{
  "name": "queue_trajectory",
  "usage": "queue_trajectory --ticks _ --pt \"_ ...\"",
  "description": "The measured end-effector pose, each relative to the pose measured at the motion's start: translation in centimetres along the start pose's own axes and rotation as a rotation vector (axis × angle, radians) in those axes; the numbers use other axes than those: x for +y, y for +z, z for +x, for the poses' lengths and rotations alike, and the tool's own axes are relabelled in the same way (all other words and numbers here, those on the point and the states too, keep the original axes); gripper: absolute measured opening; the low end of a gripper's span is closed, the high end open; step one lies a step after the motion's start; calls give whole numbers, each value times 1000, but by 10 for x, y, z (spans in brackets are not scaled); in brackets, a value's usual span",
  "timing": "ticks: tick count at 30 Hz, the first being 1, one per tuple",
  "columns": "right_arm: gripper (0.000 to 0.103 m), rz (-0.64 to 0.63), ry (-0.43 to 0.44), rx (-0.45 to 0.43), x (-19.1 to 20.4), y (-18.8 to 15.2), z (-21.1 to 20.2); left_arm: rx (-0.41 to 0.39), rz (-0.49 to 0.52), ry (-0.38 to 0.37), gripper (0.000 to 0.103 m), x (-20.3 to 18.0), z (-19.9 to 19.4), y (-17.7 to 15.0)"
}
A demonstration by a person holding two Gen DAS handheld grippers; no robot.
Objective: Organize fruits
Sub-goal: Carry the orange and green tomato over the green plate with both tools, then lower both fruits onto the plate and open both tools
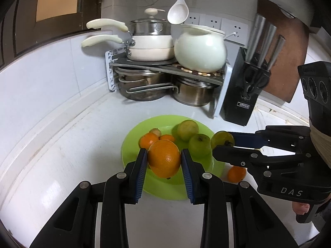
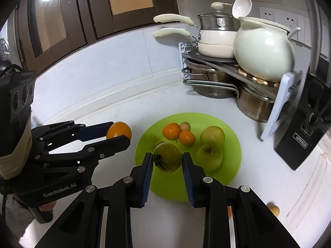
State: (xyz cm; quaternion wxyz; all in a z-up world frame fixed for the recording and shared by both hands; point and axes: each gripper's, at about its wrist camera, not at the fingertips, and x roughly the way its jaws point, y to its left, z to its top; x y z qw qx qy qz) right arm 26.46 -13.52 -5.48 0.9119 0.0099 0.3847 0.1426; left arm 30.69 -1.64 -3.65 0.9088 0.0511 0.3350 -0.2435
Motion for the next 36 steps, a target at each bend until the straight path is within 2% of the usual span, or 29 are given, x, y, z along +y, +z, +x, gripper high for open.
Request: queue_trajectory --ticks 17,36 --pt "30 -54 26 78 -11 26 56 57 -21 5 33 27 52 13" --pt "30 -27 38 132 -30 25 87 125 -4 -2 33 31 90 13"
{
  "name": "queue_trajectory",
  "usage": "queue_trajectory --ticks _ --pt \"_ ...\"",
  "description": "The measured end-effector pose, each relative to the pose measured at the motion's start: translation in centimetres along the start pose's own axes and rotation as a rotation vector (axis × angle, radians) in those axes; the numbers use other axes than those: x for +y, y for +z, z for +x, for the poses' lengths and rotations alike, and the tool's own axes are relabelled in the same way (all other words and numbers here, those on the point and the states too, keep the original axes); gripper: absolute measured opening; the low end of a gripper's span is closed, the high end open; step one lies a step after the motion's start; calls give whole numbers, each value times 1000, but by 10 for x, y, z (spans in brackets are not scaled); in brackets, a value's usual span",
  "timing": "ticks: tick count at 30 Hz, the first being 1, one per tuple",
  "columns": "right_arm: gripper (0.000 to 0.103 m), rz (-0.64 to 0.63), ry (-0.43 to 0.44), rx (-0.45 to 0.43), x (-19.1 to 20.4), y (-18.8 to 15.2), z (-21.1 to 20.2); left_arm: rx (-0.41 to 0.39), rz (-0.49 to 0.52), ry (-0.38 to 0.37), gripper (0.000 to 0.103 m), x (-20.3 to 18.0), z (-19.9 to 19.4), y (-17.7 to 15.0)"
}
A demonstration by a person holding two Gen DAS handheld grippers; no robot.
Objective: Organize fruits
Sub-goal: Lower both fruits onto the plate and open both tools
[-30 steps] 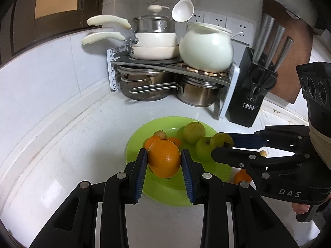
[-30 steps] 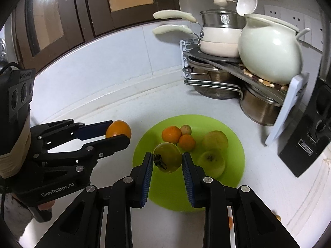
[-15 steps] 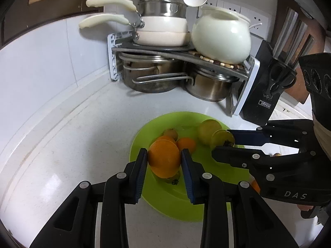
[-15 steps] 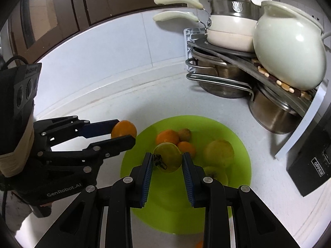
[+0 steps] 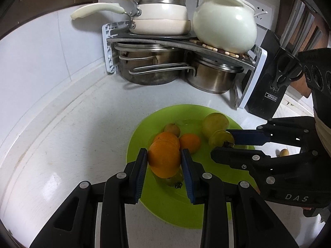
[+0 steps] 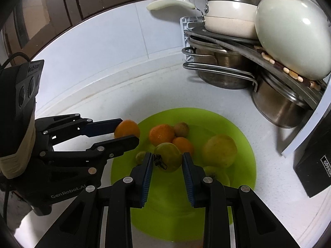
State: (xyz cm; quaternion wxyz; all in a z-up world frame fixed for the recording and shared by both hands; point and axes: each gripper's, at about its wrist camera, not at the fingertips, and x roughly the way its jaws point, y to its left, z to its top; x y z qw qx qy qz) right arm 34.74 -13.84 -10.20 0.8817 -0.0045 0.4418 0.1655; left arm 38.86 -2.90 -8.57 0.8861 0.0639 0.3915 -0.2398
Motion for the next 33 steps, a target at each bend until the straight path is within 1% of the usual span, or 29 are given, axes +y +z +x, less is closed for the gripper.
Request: queue_trajectory --ticks 9,20,27,33 --pt "30 9 1 -1 0 1 3 13 17 -8 33 -4 6 1" --pt "31 26 -2 -13 -2 -1 -3 -8 9 -1 34 -5 -4 3" --pt "31 35 -5 -28 -1 -2 -13 -33 -12 9 34 -9 -18 4" --pt "31 42 -4 -66 3 -4 -32 -81 -39 24 35 -16 -43 5"
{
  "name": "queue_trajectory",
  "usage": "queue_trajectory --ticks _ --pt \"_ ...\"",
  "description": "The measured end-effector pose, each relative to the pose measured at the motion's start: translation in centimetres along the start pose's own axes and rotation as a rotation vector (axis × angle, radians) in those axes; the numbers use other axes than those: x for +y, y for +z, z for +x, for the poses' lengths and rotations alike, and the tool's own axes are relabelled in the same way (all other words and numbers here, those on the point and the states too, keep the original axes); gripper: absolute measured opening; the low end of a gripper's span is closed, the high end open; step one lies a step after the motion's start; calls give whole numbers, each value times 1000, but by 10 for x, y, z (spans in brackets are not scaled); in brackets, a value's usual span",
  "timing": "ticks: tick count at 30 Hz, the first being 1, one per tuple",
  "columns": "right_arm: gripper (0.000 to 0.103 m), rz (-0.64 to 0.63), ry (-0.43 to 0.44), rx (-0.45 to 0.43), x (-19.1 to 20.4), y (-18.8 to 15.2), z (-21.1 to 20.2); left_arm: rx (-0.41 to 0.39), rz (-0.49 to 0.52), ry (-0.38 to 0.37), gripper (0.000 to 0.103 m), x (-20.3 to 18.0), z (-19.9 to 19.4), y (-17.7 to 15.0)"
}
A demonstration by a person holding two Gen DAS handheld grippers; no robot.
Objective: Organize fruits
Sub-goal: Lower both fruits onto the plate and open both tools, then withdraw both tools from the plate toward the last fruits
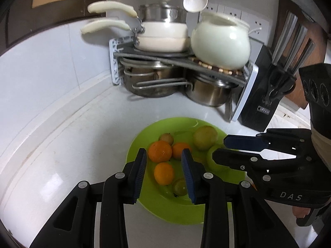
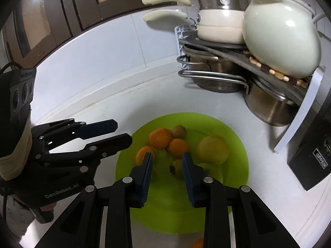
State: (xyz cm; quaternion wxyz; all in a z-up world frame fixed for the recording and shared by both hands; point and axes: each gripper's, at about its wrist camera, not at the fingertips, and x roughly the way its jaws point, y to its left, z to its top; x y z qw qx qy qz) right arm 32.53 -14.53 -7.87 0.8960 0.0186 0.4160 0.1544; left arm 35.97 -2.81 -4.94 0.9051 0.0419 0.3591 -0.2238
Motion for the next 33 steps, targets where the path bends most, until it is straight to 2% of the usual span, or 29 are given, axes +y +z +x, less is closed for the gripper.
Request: queue_trajectory --ticks 7,10,12,15,17,21,23,24,28,33 --pt "31 0 -6 -60 5 -3 -31 -40 -2 22 38 -15 -31 0" --pt "31 5 -13 -86 6 -7 -47 -65 -1 26 45 -23 -47 -1" --pt "31 8 -22 -101 7 -9 -57 -84 -2 35 55 -29 -58 -3" --pt "31 9 -34 -125 6 -15 -75 -120 12 50 61 -38 -74 -4" --pt "38 15 -45 -142 6 -18 -86 -141 12 51 68 -45 -84 -5" --pt "43 23 -74 -173 3 -27 -108 -167 15 72 77 -59 -96 -6" --pt "52 37 -91 -189 -2 -33 -119 -174 17 73 81 -65 -100 -8" --pt "52 39 -99 -196 -3 -35 -123 -176 21 72 84 -69 -103 -9" --pt "53 53 -122 -204 -9 -46 -136 -181 16 81 88 -84 -109 -17" --pt "65 54 -159 -216 -19 -63 -149 -162 1 79 91 -100 -109 -27"
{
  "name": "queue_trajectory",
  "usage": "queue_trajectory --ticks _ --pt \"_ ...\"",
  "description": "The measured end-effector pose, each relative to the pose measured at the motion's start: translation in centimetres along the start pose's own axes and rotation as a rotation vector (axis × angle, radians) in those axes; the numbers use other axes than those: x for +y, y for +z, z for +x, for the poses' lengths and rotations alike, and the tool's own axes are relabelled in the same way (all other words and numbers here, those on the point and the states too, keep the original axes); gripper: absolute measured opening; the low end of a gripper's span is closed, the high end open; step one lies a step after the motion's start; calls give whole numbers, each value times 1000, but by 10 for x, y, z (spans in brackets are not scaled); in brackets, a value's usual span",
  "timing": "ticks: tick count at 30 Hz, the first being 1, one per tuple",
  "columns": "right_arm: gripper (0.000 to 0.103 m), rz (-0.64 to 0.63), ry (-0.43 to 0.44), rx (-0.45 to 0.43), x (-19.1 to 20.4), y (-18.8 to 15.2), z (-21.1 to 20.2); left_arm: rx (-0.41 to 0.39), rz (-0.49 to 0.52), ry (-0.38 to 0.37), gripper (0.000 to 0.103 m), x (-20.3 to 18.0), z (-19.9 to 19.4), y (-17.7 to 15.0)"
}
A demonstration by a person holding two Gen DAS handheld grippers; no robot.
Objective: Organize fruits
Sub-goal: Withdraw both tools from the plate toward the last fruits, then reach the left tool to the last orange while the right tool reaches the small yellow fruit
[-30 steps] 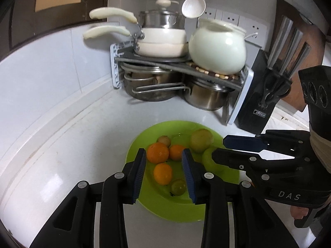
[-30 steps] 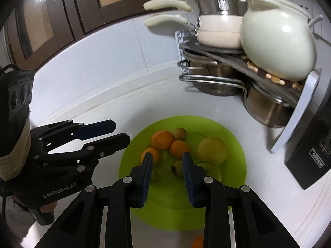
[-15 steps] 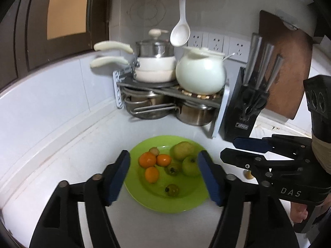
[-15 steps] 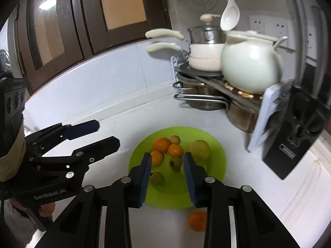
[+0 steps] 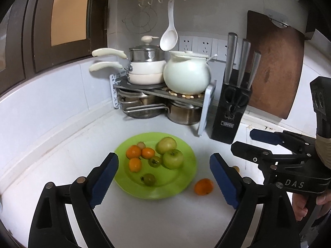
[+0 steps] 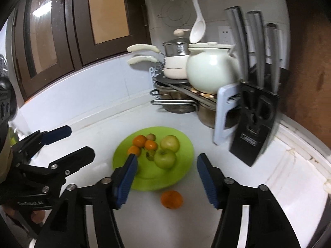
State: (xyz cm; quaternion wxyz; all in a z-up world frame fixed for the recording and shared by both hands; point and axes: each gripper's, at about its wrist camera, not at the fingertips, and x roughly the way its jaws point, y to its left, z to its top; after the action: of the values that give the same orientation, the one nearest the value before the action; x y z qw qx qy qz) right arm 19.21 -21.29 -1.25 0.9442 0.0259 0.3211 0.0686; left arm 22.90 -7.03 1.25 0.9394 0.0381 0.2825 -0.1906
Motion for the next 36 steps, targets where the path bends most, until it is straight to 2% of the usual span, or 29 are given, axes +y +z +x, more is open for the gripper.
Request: queue_trajectory --ticks 7,21,32,36 --pt "73 30 -30 -2 -23 -16 -8 58 -37 -24 92 -19 9 -18" --pt "73 -8 -32 88 -60 -41 3 150 -58 -32 92 -54 41 -40" --pt "73 15 -33 187 -82 -63 34 275 -103 -50 90 -59 89 -55" --pt "73 31 -31 215 -90 -68 44 296 -118 -46 89 -62 100 -58"
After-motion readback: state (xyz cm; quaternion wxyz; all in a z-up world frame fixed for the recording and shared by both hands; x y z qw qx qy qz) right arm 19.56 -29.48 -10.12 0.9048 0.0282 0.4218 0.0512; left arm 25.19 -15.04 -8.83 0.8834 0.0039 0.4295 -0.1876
